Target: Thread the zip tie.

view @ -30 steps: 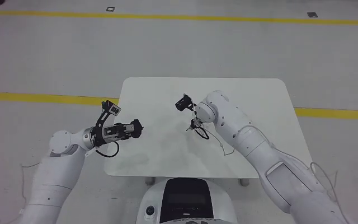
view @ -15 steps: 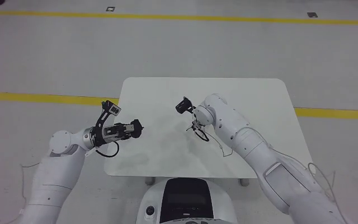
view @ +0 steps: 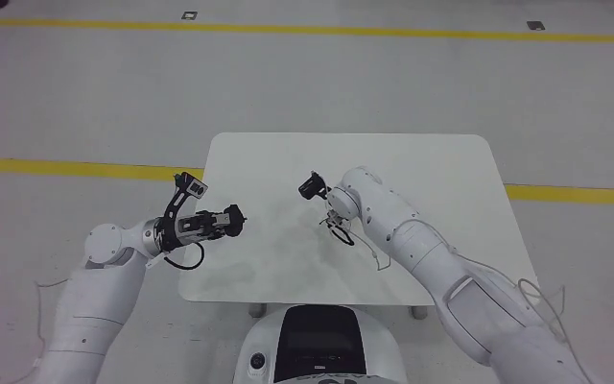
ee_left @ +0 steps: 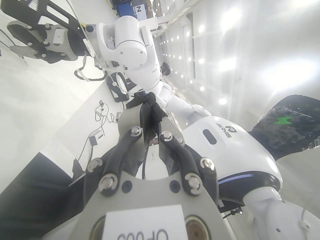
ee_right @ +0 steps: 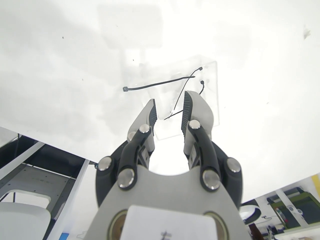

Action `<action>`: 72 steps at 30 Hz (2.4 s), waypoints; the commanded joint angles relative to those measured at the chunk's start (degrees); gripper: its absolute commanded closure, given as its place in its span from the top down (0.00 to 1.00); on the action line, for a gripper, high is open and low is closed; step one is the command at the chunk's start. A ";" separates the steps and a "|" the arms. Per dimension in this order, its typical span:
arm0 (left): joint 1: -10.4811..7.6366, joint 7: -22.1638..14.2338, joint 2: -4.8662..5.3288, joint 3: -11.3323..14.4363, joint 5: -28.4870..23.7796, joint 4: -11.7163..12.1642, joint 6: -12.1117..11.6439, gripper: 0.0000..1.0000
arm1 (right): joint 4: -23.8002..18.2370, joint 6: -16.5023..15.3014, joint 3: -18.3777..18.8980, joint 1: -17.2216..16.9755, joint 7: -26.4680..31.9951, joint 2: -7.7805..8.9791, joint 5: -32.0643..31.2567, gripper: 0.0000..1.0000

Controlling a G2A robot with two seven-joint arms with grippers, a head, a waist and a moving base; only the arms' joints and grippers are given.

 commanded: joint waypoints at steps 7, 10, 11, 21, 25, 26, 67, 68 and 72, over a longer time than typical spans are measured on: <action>0.00 0.00 0.00 0.00 0.00 0.00 0.00 0.00 | 3.14 -0.80 -0.43 0.33 -1.52 -0.87 0.55 0.22; 0.00 0.00 0.00 0.00 0.00 0.00 0.00 0.00 | 4.11 -0.98 -0.45 0.53 -1.99 -1.12 0.59 0.22; 0.00 0.00 0.00 0.00 0.00 0.00 0.00 0.00 | 4.42 -1.00 -0.42 0.58 -2.09 -1.19 0.68 0.22; 0.00 0.00 0.00 0.00 0.00 0.00 0.00 0.00 | 7.45 -1.71 -0.32 1.38 -3.64 -1.97 0.98 0.18; 0.00 0.00 0.00 0.00 0.00 0.00 0.00 0.00 | 8.70 -1.99 -0.30 1.67 -4.66 -2.26 0.92 0.16; 0.00 0.00 0.00 0.00 0.00 0.00 0.00 0.00 | 9.14 -2.05 -0.28 1.77 -5.06 -2.34 0.89 0.15; 0.00 0.00 0.00 0.00 0.00 0.00 0.00 0.00 | 7.13 -2.16 1.92 0.84 -1.61 -2.47 -1.29 0.20; 0.00 0.00 0.00 0.00 0.00 0.00 0.00 0.00 | 7.32 -2.24 1.96 0.86 -1.60 -2.51 -1.16 0.19; 0.00 0.00 0.00 0.00 0.00 0.00 0.00 0.00 | 8.27 -2.60 2.01 1.11 -1.77 -2.79 -0.64 0.18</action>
